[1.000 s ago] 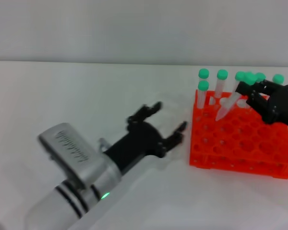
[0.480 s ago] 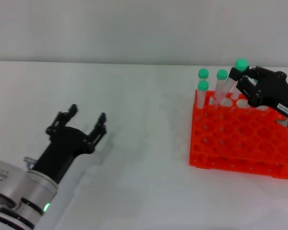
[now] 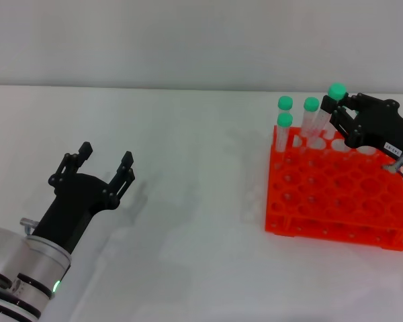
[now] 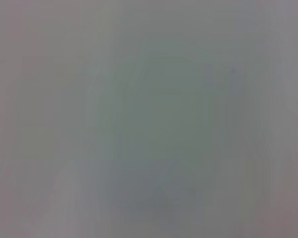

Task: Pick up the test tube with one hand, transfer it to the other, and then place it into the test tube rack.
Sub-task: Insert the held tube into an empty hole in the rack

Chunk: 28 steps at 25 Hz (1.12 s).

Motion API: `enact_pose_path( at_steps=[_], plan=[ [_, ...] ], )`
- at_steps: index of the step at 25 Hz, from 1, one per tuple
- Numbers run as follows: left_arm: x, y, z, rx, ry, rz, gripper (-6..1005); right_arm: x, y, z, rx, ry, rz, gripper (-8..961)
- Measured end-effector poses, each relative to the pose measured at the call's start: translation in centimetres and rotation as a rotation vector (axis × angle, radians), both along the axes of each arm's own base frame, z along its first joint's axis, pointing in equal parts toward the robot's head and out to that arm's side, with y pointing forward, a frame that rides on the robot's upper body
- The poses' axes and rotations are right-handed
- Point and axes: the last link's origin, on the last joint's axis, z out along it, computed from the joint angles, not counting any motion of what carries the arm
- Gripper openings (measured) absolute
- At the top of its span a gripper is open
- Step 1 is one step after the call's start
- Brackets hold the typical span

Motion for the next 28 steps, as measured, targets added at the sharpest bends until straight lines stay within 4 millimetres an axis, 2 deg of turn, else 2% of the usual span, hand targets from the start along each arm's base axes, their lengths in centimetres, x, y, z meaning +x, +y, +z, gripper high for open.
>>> enact_pose_path(
  at_steps=[28],
  plan=[
    [0.4,0.9,0.2,0.005,0.004,-0.009,767,0.2,0.7,-1.4,-0.045,-0.098,-0.040,204]
  ],
)
